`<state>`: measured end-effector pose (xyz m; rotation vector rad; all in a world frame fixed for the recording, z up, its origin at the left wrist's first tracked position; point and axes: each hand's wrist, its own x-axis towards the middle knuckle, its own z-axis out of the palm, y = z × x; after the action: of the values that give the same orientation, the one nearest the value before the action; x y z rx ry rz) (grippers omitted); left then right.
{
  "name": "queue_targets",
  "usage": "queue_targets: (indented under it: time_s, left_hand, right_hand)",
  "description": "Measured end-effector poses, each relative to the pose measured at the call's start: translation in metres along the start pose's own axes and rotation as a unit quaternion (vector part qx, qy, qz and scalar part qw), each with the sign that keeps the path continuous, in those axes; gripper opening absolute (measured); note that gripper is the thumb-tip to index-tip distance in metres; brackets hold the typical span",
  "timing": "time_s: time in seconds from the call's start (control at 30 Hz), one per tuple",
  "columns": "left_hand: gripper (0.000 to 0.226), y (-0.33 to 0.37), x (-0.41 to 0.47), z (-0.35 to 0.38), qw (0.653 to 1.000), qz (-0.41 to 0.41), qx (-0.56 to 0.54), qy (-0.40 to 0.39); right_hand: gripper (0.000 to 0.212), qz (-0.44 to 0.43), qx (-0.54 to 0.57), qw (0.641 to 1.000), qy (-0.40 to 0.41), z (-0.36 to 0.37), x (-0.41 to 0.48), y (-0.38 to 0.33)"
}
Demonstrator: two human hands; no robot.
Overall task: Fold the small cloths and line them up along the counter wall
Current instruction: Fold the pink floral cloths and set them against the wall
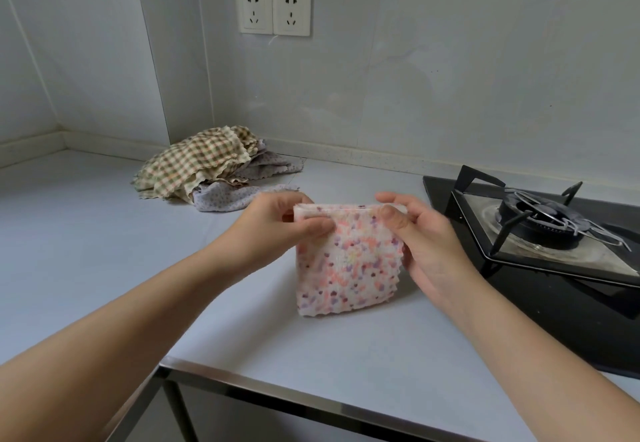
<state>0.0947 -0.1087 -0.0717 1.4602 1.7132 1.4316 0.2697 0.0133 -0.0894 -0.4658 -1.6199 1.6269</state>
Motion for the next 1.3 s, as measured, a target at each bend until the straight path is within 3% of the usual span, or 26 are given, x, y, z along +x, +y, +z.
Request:
queue_targets:
  time_s: [0.1, 0.17, 0.27, 0.33, 0.47, 0.57, 0.73, 0.87, 1.0, 1.1, 1.2, 1.3]
  left_hand:
    - [0.026, -0.004, -0.001, 0.013, 0.99, -0.049, -0.122, 0.047]
    - [0.015, -0.006, -0.001, 0.025, 0.984, -0.06, -0.12, 0.114]
    - [0.016, -0.012, -0.004, 0.042, 0.971, -0.071, -0.034, 0.224]
    - [0.02, -0.016, -0.006, 0.047, 0.966, -0.063, 0.022, 0.25]
    - [0.04, -0.015, -0.007, 0.048, 0.969, -0.037, 0.032, 0.242]
    - [0.041, -0.013, -0.006, 0.046, 0.979, -0.043, -0.048, 0.195]
    - [0.005, -0.021, -0.001, 0.024, 0.982, -0.025, -0.173, 0.077]
    - [0.021, -0.026, 0.001, 0.018, 0.986, -0.033, -0.148, 0.074]
    - [0.004, -0.037, 0.003, 0.018, 0.983, -0.069, -0.144, 0.094]
    - [0.025, -0.037, 0.004, 0.015, 0.981, -0.069, -0.148, 0.105]
    - [0.005, -0.033, 0.005, 0.013, 0.979, -0.074, -0.157, 0.102]
    - [0.029, -0.026, 0.005, 0.008, 0.988, -0.064, -0.121, 0.075]
  right_hand:
    - [0.03, 0.093, 0.077, 0.992, -0.038, 0.004, 0.0, 0.005]
    - [0.027, 0.093, 0.088, 0.991, -0.027, 0.007, -0.001, 0.009]
    - [0.014, 0.029, -0.027, 0.999, 0.026, 0.015, -0.004, 0.016]
    - [0.023, -0.026, -0.155, 0.985, 0.077, 0.019, -0.006, 0.023]
    - [0.036, -0.115, -0.246, 0.949, 0.16, 0.022, -0.007, 0.021]
    - [0.033, -0.127, -0.251, 0.944, 0.17, 0.02, -0.007, 0.015]
    - [0.037, -0.082, -0.178, 0.973, 0.122, 0.01, -0.005, 0.015]
    - [0.042, -0.039, -0.156, 0.982, 0.1, 0.013, -0.005, 0.023]
    - [0.041, 0.011, -0.14, 0.986, 0.088, 0.013, -0.001, 0.032]
    - [0.05, 0.026, -0.133, 0.988, 0.079, 0.011, 0.0, 0.035]
    - [0.051, 0.032, -0.128, 0.988, 0.083, 0.012, -0.001, 0.033]
    - [0.051, 0.045, -0.109, 0.988, 0.098, 0.013, -0.002, 0.022]
